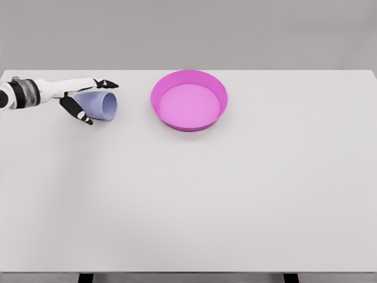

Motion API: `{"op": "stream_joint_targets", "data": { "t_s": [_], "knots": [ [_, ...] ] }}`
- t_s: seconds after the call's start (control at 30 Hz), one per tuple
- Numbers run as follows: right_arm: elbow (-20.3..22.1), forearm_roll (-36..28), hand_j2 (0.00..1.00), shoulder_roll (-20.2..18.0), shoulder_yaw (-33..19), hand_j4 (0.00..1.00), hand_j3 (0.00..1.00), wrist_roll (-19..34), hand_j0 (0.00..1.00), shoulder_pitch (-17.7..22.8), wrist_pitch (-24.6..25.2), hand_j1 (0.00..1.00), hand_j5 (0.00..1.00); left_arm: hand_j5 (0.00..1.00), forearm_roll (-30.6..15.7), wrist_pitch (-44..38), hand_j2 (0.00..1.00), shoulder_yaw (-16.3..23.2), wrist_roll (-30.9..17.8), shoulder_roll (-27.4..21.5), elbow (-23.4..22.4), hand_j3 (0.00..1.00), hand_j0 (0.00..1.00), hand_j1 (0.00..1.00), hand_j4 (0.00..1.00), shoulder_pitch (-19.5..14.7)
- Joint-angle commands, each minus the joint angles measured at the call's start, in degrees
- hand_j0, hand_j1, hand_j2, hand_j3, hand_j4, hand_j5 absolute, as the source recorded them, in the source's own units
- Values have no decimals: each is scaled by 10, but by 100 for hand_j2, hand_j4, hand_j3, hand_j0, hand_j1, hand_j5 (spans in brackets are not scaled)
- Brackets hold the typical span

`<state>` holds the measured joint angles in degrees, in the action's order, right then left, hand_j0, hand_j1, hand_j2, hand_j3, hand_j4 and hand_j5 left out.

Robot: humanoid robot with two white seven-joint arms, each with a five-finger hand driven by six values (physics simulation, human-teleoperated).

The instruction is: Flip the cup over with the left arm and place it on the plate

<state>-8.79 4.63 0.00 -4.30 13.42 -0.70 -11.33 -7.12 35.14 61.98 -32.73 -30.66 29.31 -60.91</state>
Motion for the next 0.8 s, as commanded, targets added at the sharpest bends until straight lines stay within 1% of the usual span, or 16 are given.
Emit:
{"op": "stream_joint_targets", "data": {
  "t_s": [0.0, 0.13, 0.2, 0.27, 0.3, 0.33, 0.43, 0.57, 0.63, 0.67, 0.7, 0.77],
  "knots": [
    [0, 0, 100, 0, 0, 100, 100, 0, 100, 0, 0, 100, 100, 100, 0, -1, 100, -3, 0, 4, 0, 100, 100, 100, 100, 0],
    [0, 0, 100, 0, 0, 100, 100, 0, 100, 0, 0, 100, 100, 100, 10, -1, 100, -3, 0, 9, -1, 100, 100, 100, 100, 2],
    [0, 0, 100, 0, 0, 100, 100, 0, 100, 0, 0, 100, 100, 97, 13, -1, 97, -3, 0, 9, -11, 97, 97, 97, 97, 4],
    [0, 0, 100, 0, 0, 100, 100, 0, 100, 0, 0, 100, 100, 84, 12, -1, 84, -3, 0, 8, -15, 84, 84, 84, 84, 4],
    [0, 0, 100, 0, 0, 100, 100, 0, 100, 0, 0, 100, 100, 75, 13, -1, 75, -3, 0, 8, -15, 75, 75, 75, 75, 4],
    [0, 0, 100, 0, 0, 100, 100, 0, 100, 0, 0, 100, 100, 69, 12, -1, 69, -3, 0, 8, -15, 69, 69, 69, 69, 4],
    [0, 0, 100, 0, 0, 100, 100, 0, 100, 0, 0, 100, 100, 63, 9, -1, 63, -5, 0, 6, -15, 63, 63, 63, 63, 4],
    [0, 0, 100, 0, 0, 100, 100, 0, 100, 0, 0, 100, 100, 57, 4, -1, 57, -44, 0, 10, -9, 57, 57, 57, 57, 6],
    [0, 0, 100, 0, 0, 100, 100, 0, 100, 0, 0, 100, 100, 55, -21, -1, 55, -54, 0, 21, -8, 55, 55, 55, 55, 9],
    [0, 0, 100, 0, 0, 100, 100, -1, 100, 0, 0, 100, 100, 54, -42, -1, 54, -54, 0, 31, -7, 54, 54, 54, 54, 10],
    [0, 0, 100, 0, 0, 100, 100, 0, 100, 0, 0, 100, 100, 53, -53, -1, 53, -54, 0, 34, -6, 53, 53, 53, 53, 11],
    [0, 0, 100, 0, 0, 100, 100, 0, 100, 0, 0, 100, 100, 52, -77, -1, 52, -54, 0, 36, 13, 52, 52, 52, 52, 11]
  ]
}}
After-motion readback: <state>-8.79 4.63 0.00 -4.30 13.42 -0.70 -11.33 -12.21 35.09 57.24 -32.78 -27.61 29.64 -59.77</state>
